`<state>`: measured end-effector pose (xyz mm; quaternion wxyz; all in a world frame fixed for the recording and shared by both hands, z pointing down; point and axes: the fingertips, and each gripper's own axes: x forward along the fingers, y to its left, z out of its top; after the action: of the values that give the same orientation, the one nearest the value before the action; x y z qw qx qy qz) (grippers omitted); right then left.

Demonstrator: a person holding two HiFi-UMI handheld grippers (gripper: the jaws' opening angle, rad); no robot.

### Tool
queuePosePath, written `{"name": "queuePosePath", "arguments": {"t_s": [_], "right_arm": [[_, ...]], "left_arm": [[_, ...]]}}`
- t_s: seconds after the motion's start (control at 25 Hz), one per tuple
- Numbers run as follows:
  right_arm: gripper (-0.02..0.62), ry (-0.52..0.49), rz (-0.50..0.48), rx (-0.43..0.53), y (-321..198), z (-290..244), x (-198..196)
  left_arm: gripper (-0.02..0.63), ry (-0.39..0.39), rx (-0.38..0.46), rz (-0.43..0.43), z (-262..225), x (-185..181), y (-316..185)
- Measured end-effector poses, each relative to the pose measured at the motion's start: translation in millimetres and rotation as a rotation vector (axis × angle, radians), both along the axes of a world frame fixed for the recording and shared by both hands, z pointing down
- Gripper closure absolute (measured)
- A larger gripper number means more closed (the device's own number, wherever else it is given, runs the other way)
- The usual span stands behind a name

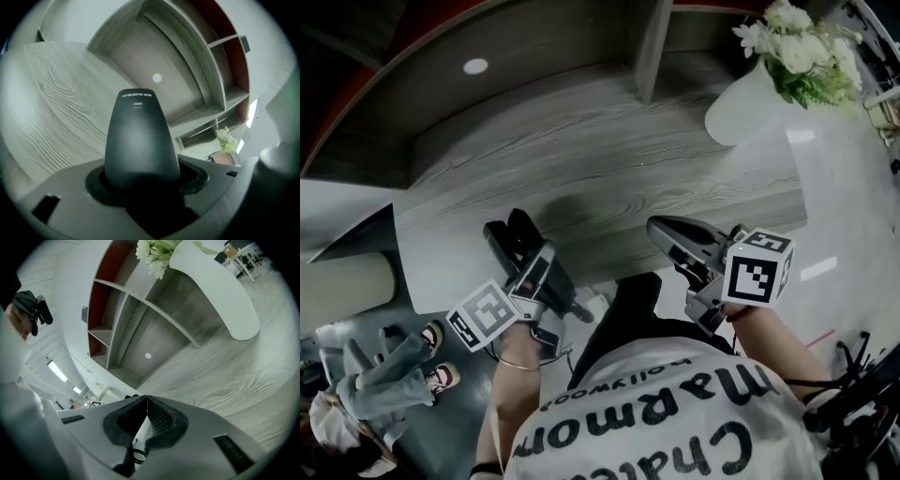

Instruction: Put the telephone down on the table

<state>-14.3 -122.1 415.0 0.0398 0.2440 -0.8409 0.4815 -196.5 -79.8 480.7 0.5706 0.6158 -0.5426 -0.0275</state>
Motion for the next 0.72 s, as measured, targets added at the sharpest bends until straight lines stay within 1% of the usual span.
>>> {"name": "queuePosePath", "arguments": {"t_s": [0.08, 0.32, 0.48, 0.72], "right_arm": [[0.584, -0.002, -0.003, -0.004, -1.8, 1.6, -2.2], [0.583, -0.008, -0.002, -0.016, -4.9, 6.8, -2.1], [0.584, -0.009, -0.02, -0.012, -5.3, 7.5, -3.4], [0.583, -0.028, -0.019, -0.009, -12.9, 2.1, -3.6]], "left_arm": [[0.325, -0.036, -0.039, 0.013, 6.3, -0.8, -0.8], [0.325, -0.119, -0.097, 0.074, 19.8, 1.9, -3.9], [0.325, -0.205, -0.124, 0.116, 25.8, 0.9, -4.4], [0.325, -0.259, -0.154, 0.174, 33.9, -0.1, -5.3]]}}
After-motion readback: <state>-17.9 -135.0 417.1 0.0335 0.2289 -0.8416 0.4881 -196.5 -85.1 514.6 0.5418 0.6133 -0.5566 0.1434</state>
